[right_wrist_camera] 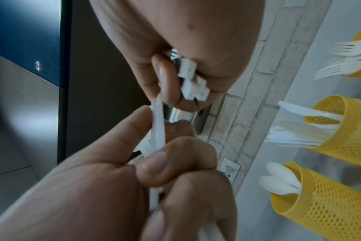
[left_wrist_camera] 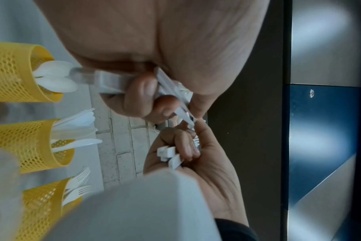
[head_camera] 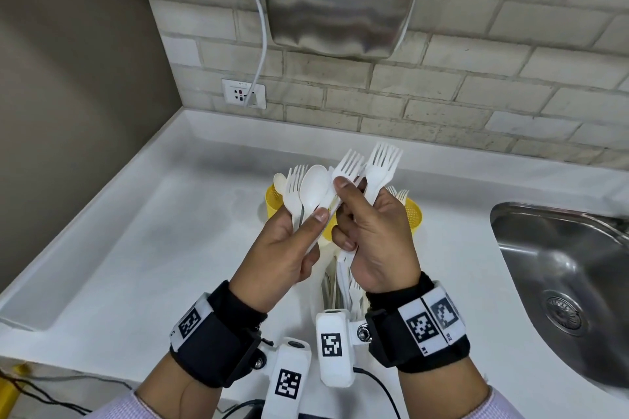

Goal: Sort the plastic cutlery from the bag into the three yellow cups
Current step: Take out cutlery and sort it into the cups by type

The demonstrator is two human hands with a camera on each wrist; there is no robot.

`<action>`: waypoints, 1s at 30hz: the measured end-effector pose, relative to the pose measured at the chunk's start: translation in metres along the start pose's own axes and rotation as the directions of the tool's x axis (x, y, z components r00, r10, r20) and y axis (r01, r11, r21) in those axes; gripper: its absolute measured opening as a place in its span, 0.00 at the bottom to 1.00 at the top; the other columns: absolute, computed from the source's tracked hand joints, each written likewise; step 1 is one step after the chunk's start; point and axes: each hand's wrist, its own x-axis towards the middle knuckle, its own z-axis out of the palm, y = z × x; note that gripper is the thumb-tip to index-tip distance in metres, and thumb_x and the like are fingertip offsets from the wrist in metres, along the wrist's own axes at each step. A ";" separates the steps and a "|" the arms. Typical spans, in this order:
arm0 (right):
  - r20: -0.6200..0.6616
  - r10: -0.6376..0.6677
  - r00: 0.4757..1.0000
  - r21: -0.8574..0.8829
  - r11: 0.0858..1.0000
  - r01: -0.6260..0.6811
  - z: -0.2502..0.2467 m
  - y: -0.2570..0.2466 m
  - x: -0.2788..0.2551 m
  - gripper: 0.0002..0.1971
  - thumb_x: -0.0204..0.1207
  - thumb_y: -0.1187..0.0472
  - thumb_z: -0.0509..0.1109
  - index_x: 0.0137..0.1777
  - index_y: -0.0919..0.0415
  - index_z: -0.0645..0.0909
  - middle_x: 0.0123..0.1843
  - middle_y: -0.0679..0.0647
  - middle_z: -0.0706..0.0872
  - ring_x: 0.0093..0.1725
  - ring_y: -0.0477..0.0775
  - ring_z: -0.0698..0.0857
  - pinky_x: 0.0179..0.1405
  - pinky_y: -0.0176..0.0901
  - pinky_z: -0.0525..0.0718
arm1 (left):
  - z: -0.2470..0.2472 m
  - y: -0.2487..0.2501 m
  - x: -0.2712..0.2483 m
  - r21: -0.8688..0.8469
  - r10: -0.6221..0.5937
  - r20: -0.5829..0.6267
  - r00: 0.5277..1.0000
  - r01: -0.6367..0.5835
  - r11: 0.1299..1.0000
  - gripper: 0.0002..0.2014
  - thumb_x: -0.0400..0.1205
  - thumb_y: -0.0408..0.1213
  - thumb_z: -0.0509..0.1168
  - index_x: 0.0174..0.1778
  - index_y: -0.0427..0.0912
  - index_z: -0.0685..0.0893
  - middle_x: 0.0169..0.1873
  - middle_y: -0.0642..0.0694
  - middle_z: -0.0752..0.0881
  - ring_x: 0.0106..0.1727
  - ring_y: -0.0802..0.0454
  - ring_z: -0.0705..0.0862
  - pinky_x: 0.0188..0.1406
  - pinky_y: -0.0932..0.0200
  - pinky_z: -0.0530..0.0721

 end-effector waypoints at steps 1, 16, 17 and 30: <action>-0.015 -0.009 1.000 0.007 1.000 0.009 0.000 0.000 0.000 0.12 0.85 0.66 0.71 0.40 0.55 0.76 0.24 0.46 0.69 0.17 0.43 0.62 0.16 0.35 0.59 | -0.001 0.000 0.000 0.009 -0.003 -0.003 1.000 0.003 1.000 0.09 0.86 0.49 0.65 0.39 0.63 0.84 0.23 0.50 0.67 0.21 0.57 0.64 0.20 0.63 0.59; 0.015 0.053 0.998 0.037 0.998 -0.054 0.002 0.006 -0.002 0.07 0.83 0.64 0.72 0.56 0.62 0.78 0.31 0.53 0.70 0.20 0.47 0.62 0.19 0.37 0.59 | -0.007 -0.001 -0.003 0.034 0.055 0.062 0.997 -0.057 0.998 0.06 0.90 0.37 0.59 0.57 0.49 0.81 0.20 0.58 0.76 0.23 0.55 0.60 0.22 0.54 0.53; 0.026 0.054 0.998 0.019 0.998 -0.054 0.002 0.007 -0.002 0.07 0.83 0.63 0.72 0.56 0.62 0.78 0.32 0.55 0.70 0.21 0.47 0.63 0.18 0.37 0.60 | -0.007 0.000 -0.004 0.041 0.062 0.077 0.995 -0.065 0.997 0.06 0.91 0.36 0.58 0.57 0.47 0.80 0.22 0.57 0.79 0.23 0.55 0.62 0.22 0.54 0.54; 0.052 0.031 0.998 0.059 0.998 -0.034 0.003 0.011 -0.013 0.20 0.74 0.50 0.79 0.54 0.65 0.82 0.41 0.66 0.82 0.35 0.59 0.82 0.28 0.42 0.74 | -0.003 -0.001 -0.013 -0.006 0.104 0.035 0.994 -0.104 0.995 0.09 0.85 0.41 0.63 0.56 0.41 0.82 0.27 0.50 0.81 0.25 0.51 0.60 0.20 0.61 0.57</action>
